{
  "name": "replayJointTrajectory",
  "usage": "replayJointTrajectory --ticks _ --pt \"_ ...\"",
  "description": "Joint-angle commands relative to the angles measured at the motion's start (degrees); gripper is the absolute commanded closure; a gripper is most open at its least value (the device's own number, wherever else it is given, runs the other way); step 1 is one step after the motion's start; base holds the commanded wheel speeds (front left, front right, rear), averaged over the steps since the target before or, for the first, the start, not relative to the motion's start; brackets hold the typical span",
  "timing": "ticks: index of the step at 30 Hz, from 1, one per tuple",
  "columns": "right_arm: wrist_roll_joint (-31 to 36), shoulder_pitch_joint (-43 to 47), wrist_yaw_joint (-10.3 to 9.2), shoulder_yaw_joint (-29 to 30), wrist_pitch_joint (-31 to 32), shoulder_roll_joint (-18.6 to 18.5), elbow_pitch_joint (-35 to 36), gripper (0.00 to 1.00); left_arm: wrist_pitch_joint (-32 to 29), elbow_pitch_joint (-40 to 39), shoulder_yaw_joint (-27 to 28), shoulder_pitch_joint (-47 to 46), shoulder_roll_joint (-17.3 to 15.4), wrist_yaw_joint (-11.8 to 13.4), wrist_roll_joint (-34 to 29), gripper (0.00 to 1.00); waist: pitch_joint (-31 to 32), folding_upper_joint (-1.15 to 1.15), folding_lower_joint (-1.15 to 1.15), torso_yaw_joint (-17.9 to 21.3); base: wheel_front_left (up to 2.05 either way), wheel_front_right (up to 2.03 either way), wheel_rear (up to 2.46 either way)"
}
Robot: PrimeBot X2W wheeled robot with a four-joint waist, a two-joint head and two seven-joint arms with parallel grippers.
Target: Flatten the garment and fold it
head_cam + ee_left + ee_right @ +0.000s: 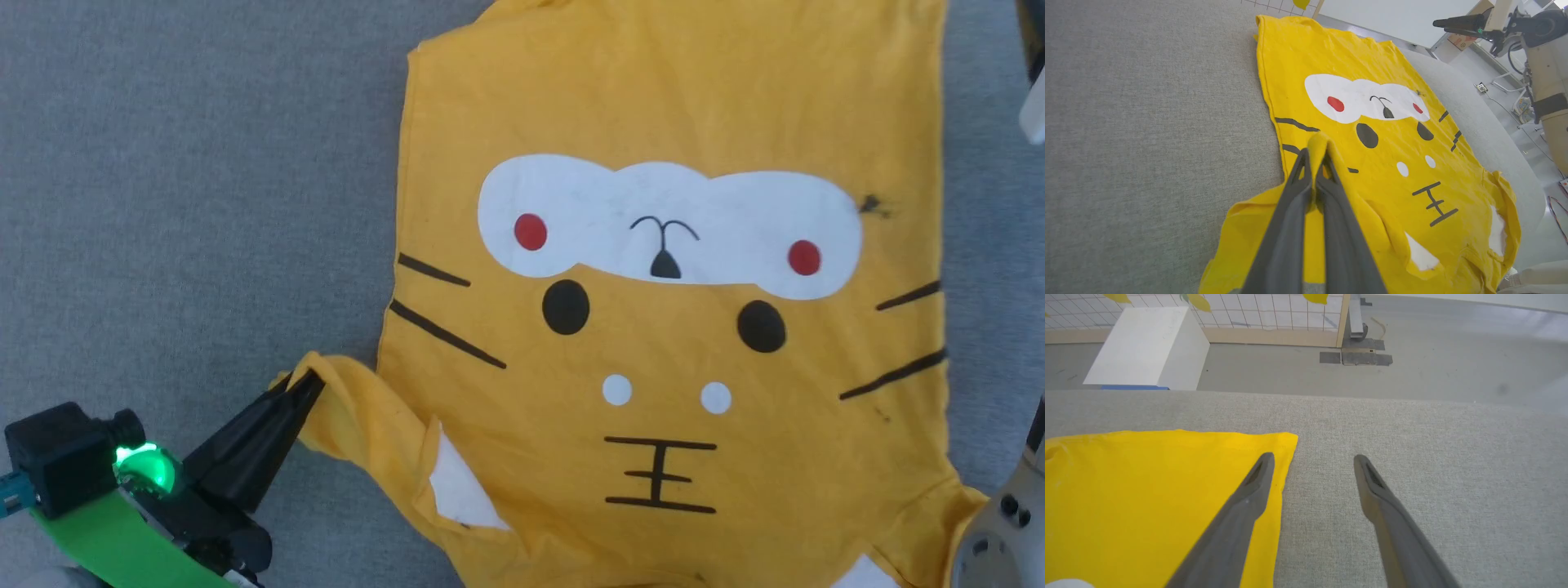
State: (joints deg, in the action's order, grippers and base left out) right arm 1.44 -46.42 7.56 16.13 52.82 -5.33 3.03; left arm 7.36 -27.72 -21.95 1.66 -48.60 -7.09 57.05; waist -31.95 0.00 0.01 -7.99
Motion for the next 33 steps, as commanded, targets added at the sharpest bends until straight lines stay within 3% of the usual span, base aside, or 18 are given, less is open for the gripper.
replayJointTrajectory --ticks 1,6,13,14,15,16,25,33 --pt "1.4 -1.6 -0.08 0.7 1.1 0.4 -1.2 0.00 0.8 0.0 -0.8 -2.1 -0.7 -0.4 -0.4 1.00 -4.4 0.00 -0.01 -3.5 0.00 0.00 0.00" --pt "6.0 -4.8 -0.08 4.1 6.0 1.8 -3.9 0.00 3.1 0.8 -5.1 -6.3 -1.7 -0.4 -0.1 1.00 -6.8 0.00 -0.01 -5.9 0.00 0.00 0.00" --pt "7.5 -5.8 -0.08 5.8 9.4 2.4 -4.7 0.00 5.1 2.8 -10.1 -10.8 -2.6 -0.4 1.0 1.00 -8.4 0.00 -0.01 -8.1 0.00 0.00 0.00" --pt "7.3 -5.7 -0.08 6.0 9.8 2.4 -4.7 0.17 5.4 3.1 -10.8 -11.4 -2.7 -0.4 1.2 1.00 -8.5 0.00 -0.01 -8.2 0.00 0.00 0.00" --pt "7.2 -5.7 -0.08 6.0 10.0 2.4 -4.7 0.55 5.6 3.4 -11.2 -11.9 -2.8 -0.4 1.4 1.00 -8.6 0.00 -0.01 -8.4 0.00 0.00 0.00" --pt "7.4 -5.7 -0.08 6.3 10.1 2.4 -4.5 1.00 5.9 3.7 -11.8 -12.4 -2.9 -0.4 1.5 1.00 -8.7 0.00 -0.01 -8.4 0.00 0.00 0.00" --pt "5.7 -4.5 -0.08 6.2 7.9 2.4 -3.6 1.00 7.2 5.7 -13.5 -14.0 -3.6 -0.4 2.4 1.00 -6.1 0.00 -0.01 -7.0 0.00 0.00 0.00" --pt "-1.2 1.2 -0.08 6.0 5.7 2.5 1.2 1.00 7.5 5.7 -12.1 -10.6 -4.8 0.1 3.1 1.00 0.0 0.00 -0.01 -3.4 0.00 0.00 0.00"
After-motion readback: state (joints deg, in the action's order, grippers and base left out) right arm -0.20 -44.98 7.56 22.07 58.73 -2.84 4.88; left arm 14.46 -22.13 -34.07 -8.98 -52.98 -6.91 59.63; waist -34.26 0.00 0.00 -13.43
